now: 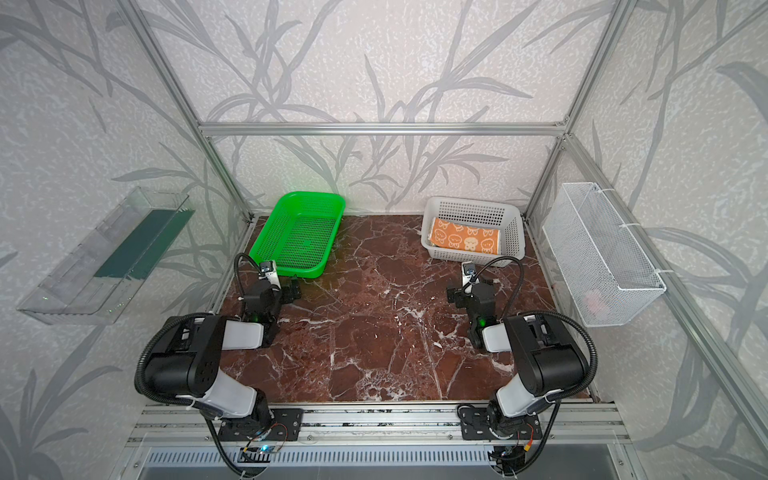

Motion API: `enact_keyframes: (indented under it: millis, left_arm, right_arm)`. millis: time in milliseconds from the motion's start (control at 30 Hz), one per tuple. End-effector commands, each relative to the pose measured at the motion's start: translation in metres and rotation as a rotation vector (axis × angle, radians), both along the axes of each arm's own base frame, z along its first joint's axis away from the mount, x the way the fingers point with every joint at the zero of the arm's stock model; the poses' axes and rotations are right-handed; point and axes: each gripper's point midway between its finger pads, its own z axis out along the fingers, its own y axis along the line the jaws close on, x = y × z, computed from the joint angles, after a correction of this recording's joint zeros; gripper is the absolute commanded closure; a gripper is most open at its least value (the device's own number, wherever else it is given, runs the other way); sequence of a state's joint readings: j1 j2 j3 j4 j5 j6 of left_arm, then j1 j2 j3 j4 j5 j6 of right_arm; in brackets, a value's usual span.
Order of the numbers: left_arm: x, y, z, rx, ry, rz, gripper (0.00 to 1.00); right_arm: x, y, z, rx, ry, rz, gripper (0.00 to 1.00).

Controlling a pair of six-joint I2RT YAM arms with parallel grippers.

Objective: Fold and stack the towels

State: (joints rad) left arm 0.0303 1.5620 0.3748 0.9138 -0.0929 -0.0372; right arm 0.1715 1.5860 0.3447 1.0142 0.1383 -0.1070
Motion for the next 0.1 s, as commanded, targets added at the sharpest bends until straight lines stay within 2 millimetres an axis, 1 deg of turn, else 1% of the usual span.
enact_keyframes:
  millis: [0,67]
  left_arm:
    - [0.0022,0.0019,0.0061,0.001,-0.03,0.006,0.01]
    - [0.0022,0.0018,0.0057,0.001,-0.028,0.006,0.01]
  right_arm:
    - [0.003,-0.0033,0.005,-0.01,-0.027,-0.015,0.01]
    - [0.0029,-0.0035,0.0046,-0.008,-0.025,-0.016,0.01]
